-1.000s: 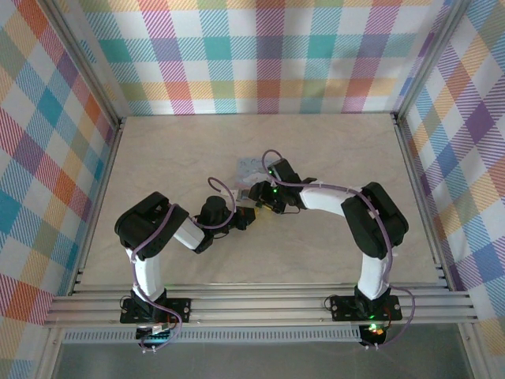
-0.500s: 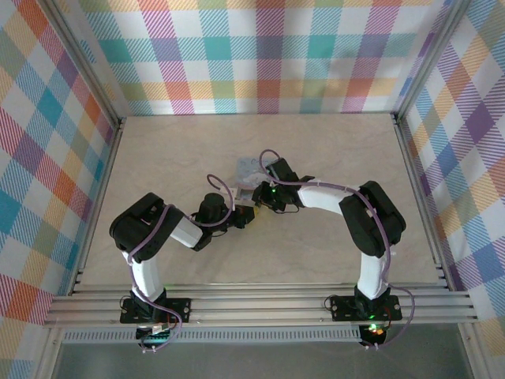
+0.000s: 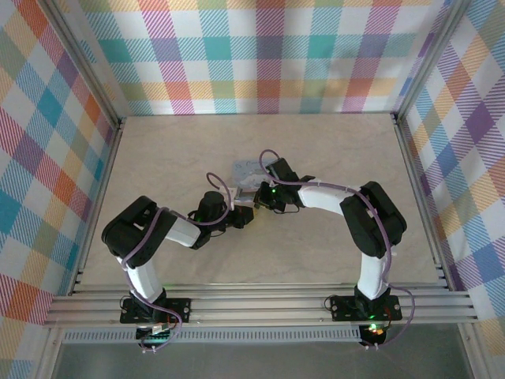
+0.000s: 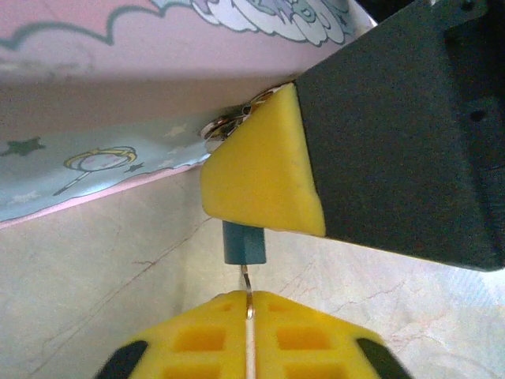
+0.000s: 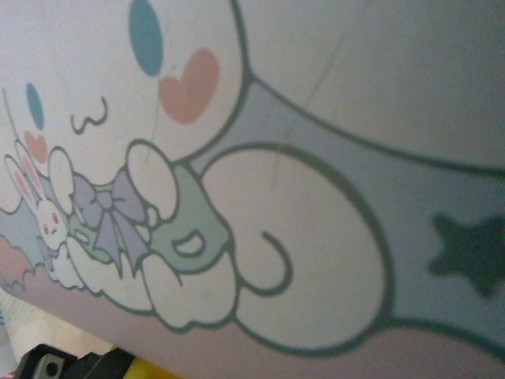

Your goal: Unlock a padlock with a key

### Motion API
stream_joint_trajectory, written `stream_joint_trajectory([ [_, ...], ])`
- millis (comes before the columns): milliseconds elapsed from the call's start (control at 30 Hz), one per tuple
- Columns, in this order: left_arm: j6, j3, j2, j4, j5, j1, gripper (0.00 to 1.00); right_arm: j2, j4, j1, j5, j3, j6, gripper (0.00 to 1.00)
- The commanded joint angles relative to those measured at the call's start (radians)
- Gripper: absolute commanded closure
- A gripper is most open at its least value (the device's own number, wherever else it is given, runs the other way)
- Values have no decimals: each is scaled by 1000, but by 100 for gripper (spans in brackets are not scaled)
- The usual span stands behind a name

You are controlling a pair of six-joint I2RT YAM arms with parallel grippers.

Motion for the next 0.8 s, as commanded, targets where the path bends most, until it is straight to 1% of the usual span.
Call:
stream_joint_trajectory([
  [0, 7, -5, -87, 7, 0, 15, 79, -6, -66, 4, -20, -8, 35, 100],
  [33, -17, -15, -103, 8, -7, 25, 72, -7, -61, 4, -34, -7, 45, 100],
  [100, -58, -41, -139, 23, -14, 43, 63, -3, -82, 3, -41, 13, 36, 100],
  [133, -70, -53, -158, 21, -19, 51, 60, 3, -101, 1, -39, 30, 25, 100],
  [200, -72, -70, -189, -4, -24, 58, 57, 8, -101, -2, -38, 40, 30, 100],
  [300, -79, -92, -201, -19, 0, 58, 56, 13, -71, -3, -47, 33, 61, 100],
  [367, -91, -108, -184, 4, 20, 57, 55, 18, -63, -3, -59, 34, 69, 100],
  [467, -95, -121, -147, 50, 48, 54, 56, 19, -60, -3, -69, 31, 79, 100],
  [567, -71, -96, -113, 52, 75, 44, 57, 10, -56, -3, -74, 19, 86, 100],
  [667, -25, -45, -101, -16, 82, 28, 59, 6, -70, -3, -79, 20, 78, 100],
  [767, 23, -26, -116, -73, 44, 14, 59, 1, -74, -3, -85, 21, 77, 100],
])
